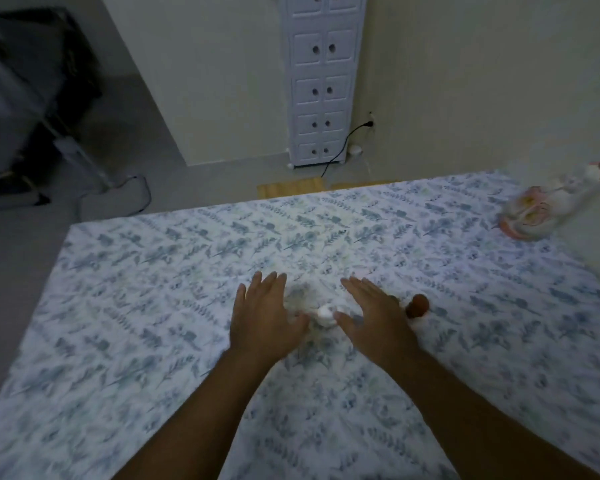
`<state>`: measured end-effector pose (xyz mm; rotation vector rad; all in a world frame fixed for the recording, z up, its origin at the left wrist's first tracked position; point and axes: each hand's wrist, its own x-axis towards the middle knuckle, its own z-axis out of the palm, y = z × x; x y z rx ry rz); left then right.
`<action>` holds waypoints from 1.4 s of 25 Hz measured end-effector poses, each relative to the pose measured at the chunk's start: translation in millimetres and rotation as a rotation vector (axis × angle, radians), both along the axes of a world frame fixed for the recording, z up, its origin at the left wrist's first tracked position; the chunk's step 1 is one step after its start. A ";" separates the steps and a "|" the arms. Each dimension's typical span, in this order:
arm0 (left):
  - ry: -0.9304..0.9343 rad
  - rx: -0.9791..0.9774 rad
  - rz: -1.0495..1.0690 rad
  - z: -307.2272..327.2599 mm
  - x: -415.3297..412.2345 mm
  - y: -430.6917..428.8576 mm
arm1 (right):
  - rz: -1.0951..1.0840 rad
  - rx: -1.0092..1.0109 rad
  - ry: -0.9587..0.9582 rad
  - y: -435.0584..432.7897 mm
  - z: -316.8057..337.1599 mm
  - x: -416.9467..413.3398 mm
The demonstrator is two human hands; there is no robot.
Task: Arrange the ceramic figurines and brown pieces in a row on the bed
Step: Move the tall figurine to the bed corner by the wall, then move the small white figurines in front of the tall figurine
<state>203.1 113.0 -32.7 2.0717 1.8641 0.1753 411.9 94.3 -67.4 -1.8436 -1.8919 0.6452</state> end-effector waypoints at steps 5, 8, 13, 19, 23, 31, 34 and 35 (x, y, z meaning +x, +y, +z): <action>-0.064 -0.259 -0.020 -20.1 -62.8 10.4 | -0.012 -0.170 0.054 2.5 -20.5 -40.8; -0.231 -0.168 -0.051 -19.8 -66.0 17.8 | 0.012 -0.046 0.024 4.6 -17.7 -43.4; -0.364 0.041 -0.043 10.1 -23.0 33.0 | -0.111 0.128 0.172 0.9 14.1 -11.2; -0.457 0.066 -0.129 38.3 155.8 79.0 | -0.378 0.201 0.118 4.8 45.8 157.5; -0.462 0.029 -0.229 12.5 298.0 89.8 | -0.501 0.177 0.093 -11.1 26.8 277.1; -0.497 0.014 -0.427 -40.2 480.3 98.5 | -0.520 0.109 0.131 -13.7 -28.1 397.2; -0.504 0.007 -0.408 -55.0 491.5 98.8 | -0.485 0.090 0.176 -14.6 -43.5 401.3; -0.529 0.002 -0.375 -57.8 491.9 98.2 | -0.486 0.092 0.197 -15.7 -48.0 402.1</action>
